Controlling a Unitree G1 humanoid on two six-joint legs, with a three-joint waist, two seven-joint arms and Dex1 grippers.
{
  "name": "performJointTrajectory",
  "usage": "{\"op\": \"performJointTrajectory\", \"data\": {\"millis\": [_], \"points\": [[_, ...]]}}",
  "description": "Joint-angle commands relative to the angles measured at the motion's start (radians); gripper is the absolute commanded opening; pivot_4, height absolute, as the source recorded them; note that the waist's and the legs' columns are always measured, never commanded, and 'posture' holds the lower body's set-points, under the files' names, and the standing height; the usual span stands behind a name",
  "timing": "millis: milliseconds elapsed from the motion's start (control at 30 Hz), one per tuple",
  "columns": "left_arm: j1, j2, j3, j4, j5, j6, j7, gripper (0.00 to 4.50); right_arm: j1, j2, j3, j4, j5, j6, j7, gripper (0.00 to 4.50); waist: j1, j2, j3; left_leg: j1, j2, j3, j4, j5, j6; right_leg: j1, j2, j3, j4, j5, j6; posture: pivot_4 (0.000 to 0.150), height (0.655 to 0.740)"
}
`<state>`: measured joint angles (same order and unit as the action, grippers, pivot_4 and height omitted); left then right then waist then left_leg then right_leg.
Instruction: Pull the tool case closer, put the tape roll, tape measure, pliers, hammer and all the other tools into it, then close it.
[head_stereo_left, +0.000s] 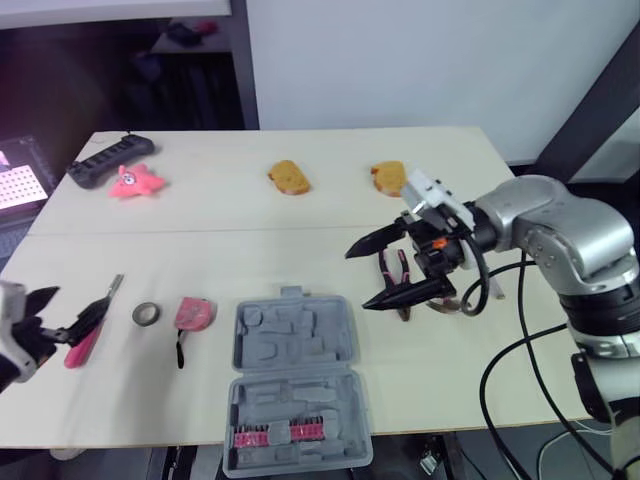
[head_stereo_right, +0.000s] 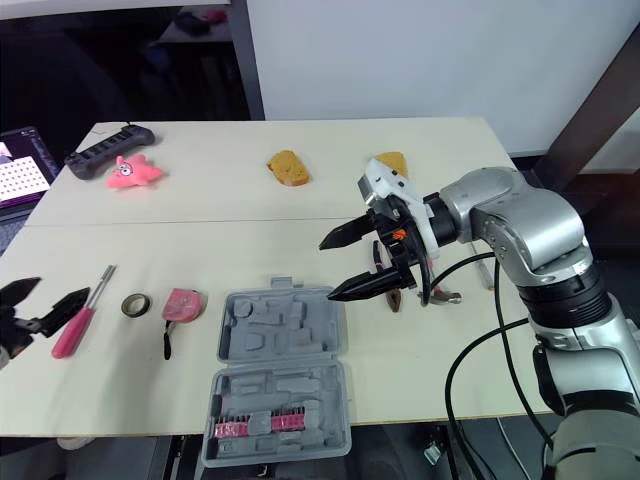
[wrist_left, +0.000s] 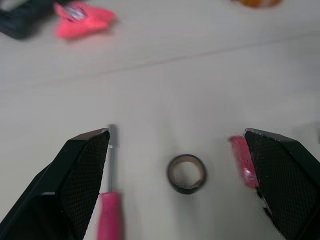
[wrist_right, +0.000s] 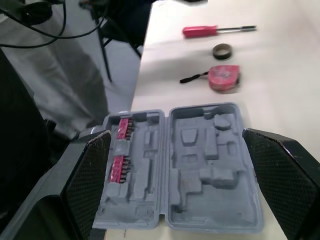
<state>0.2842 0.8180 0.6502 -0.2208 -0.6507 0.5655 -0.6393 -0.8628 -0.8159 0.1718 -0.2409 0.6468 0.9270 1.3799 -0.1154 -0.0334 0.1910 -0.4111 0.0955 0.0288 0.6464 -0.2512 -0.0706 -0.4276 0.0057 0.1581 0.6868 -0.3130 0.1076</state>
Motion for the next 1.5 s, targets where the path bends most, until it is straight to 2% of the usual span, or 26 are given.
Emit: {"op": "performJointTrajectory", "data": {"millis": [33, 67, 167, 333, 633, 867, 1333, 1433, 1500], "points": [[-0.081, 0.079, -0.082, 0.085, 0.055, 0.017, -0.059, 3.17, 0.009, -0.011, -0.062, -0.069, 0.045, 0.028, -0.05, 4.5, 0.001, 0.0, 0.0, 0.0, 0.001, -0.002, -0.001, 0.0, 0.0, -0.001, 0.001, -0.002, 0.001, 0.0, 0.0, 0.15, 0.7129], [-0.11, 0.098, -0.121, 0.106, 0.076, 0.019, -0.074, 2.69, 0.016, -0.011, -0.07, -0.079, 0.05, 0.036, -0.065, 4.5, 0.004, 0.0, 0.0, 0.0, 0.001, -0.004, -0.002, 0.0, 0.0, -0.001, 0.002, -0.004, 0.002, -0.001, -0.002, 0.15, 0.7129], [-0.176, 0.114, -0.209, 0.151, 0.137, 0.006, -0.079, 2.69, 0.039, -0.019, -0.084, -0.104, 0.056, 0.045, -0.101, 4.5, 0.009, 0.001, 0.0, 0.0, 0.002, -0.005, -0.002, 0.0, 0.0, -0.001, 0.003, -0.004, 0.003, -0.001, -0.003, 0.15, 0.7129], [-0.238, 0.077, -0.285, 0.172, 0.192, 0.023, -0.046, 2.69, 0.053, -0.035, -0.098, -0.131, 0.076, 0.064, -0.137, 4.5, 0.017, 0.001, 0.0, 0.0, 0.002, -0.003, 0.0, 0.0, 0.0, -0.001, 0.002, -0.004, 0.003, -0.001, -0.003, 0.15, 0.7129], [-0.241, -0.059, -0.313, 0.125, 0.232, 0.094, 0.082, 2.69, 0.011, -0.062, -0.09, -0.122, 0.098, 0.088, -0.151, 4.5, 0.022, 0.0, 0.0, 0.0, 0.002, -0.004, 0.002, 0.0, 0.0, 0.001, 0.002, -0.004, 0.004, -0.001, -0.003, 0.15, 0.7129], [-0.262, -0.129, -0.338, 0.164, 0.286, 0.076, 0.143, 2.69, -0.023, -0.071, -0.077, -0.103, 0.096, 0.096, -0.149, 4.5, 0.022, 0.0, 0.0, 0.0, 0.001, -0.004, 0.002, 0.0, 0.0, 0.001, 0.002, -0.004, 0.004, -0.001, -0.003, 0.15, 0.7129], [-0.351, -0.167, -0.366, 0.245, 0.318, 0.084, 0.152, 2.69, -0.026, -0.087, -0.072, -0.109, 0.087, 0.108, -0.17, 4.5, 0.021, 0.0, 0.0, 0.0, 0.001, -0.004, 0.002, 0.0, 0.0, 0.001, 0.002, -0.004, 0.004, -0.001, -0.002, 0.15, 0.7129], [-0.373, -0.174, -0.362, 0.275, 0.326, 0.096, 0.168, 1.86, -0.024, -0.087, -0.069, -0.107, 0.081, 0.107, -0.177, 4.5, 0.022, 0.0, 0.0, 0.0, 0.001, -0.004, 0.002, 0.0, 0.0, 0.001, 0.002, -0.004, 0.004, -0.001, -0.002, 0.15, 0.7129], [-0.381, -0.173, -0.35, 0.287, 0.326, 0.094, 0.177, 0.86, -0.024, -0.084, -0.071, -0.107, 0.081, 0.109, -0.186, 4.5, 0.022, 0.0, 0.0, 0.0, 0.001, -0.004, 0.002, 0.0, 0.0, 0.001, 0.002, -0.004, 0.004, -0.001, -0.002, 0.15, 0.7129]]}}
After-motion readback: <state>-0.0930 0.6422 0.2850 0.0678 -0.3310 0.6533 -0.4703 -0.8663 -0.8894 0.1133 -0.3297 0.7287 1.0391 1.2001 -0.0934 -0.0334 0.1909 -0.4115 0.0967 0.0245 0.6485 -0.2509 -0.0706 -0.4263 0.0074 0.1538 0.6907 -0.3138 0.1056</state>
